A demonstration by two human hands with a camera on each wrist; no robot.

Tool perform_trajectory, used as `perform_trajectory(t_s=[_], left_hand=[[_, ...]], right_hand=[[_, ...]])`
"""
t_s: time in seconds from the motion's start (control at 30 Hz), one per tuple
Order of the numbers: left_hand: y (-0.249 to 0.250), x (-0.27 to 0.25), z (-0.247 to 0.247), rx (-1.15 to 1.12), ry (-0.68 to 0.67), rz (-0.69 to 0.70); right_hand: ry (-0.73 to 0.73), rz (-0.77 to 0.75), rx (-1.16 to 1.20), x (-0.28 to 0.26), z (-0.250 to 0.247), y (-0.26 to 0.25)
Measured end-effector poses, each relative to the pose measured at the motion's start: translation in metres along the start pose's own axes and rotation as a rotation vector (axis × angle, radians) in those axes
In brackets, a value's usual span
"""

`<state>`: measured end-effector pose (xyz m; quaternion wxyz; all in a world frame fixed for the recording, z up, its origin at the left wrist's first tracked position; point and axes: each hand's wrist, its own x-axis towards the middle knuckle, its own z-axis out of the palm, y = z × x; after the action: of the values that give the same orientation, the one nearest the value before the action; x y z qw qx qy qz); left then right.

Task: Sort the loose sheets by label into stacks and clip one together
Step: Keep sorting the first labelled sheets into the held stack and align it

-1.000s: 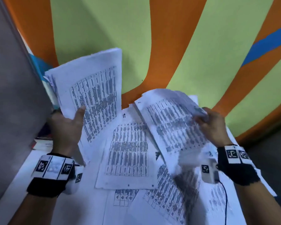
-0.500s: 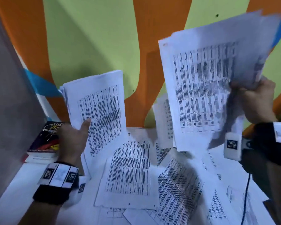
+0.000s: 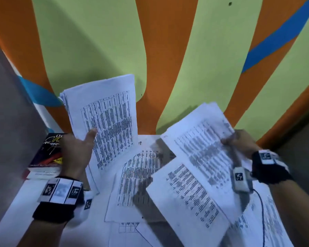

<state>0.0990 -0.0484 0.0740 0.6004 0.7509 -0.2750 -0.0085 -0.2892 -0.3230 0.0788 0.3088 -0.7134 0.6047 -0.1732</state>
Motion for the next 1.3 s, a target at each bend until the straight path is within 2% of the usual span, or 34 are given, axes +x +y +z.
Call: perform_trajectory(t_s=[0.07, 0.17, 0.37, 0.43, 0.53, 0.6, 0.7, 0.8, 0.9, 1.03, 1.17, 1.3], left_hand=[[-0.004, 0.001, 0.002, -0.009, 0.004, 0.003], [-0.008, 0.001, 0.005, 0.035, 0.014, 0.021], [0.006, -0.007, 0.01, 0.031, -0.019, 0.08], [0.011, -0.008, 0.012, 0.05, -0.015, 0.076], [0.006, -0.003, 0.016, 0.084, -0.013, 0.012], [0.002, 0.0, 0.02, 0.071, -0.022, 0.014], [0.003, -0.001, 0.024, 0.047, -0.036, 0.03], [0.003, 0.0, 0.027, 0.033, -0.063, 0.031], [0.003, 0.002, 0.032, 0.02, -0.083, 0.015], [0.011, -0.001, 0.034, 0.026, -0.094, 0.037], [0.01, -0.005, 0.036, 0.005, -0.121, 0.02], [0.006, -0.003, 0.031, -0.027, -0.1, 0.014]], right_hand=[[0.006, 0.038, 0.015, -0.005, 0.025, 0.013], [0.124, 0.151, 0.086, -0.01, 0.045, 0.029], [0.364, 0.194, 0.038, -0.031, 0.027, 0.047], [0.436, 0.232, 0.189, -0.037, 0.015, 0.056], [0.518, 0.29, 0.56, -0.053, 0.005, 0.062], [0.483, 0.391, 0.772, -0.076, 0.011, 0.064], [0.253, 0.574, 1.059, -0.124, 0.047, 0.072], [0.135, 0.733, 1.08, -0.157, 0.094, 0.087], [0.126, 0.807, 1.068, -0.166, 0.124, 0.082], [0.146, 0.897, 1.09, -0.15, 0.14, 0.067], [0.134, 0.913, 1.001, -0.134, 0.142, 0.051], [0.235, 0.9, 0.927, -0.121, 0.147, 0.047]])
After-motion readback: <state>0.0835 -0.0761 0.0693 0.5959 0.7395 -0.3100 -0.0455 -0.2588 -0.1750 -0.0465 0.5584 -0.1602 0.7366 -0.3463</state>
